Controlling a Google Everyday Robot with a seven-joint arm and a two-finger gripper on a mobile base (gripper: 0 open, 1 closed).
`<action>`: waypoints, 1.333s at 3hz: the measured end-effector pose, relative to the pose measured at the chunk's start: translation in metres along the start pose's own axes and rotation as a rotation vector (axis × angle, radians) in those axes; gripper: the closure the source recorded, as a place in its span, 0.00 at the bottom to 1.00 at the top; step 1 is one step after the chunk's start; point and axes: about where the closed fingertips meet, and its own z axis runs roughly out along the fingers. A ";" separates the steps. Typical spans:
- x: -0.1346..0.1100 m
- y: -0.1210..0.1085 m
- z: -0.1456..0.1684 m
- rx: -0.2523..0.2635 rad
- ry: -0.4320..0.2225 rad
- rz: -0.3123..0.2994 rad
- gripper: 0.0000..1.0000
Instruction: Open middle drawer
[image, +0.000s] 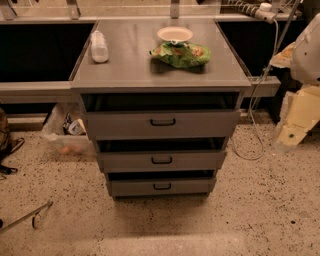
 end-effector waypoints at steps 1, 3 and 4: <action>0.000 0.000 0.000 0.000 0.000 0.000 0.00; -0.002 0.022 0.056 -0.063 -0.092 -0.027 0.00; -0.006 0.052 0.139 -0.157 -0.188 -0.028 0.00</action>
Offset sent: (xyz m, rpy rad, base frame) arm 0.0011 0.0045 -0.0293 0.0516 0.0316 0.0119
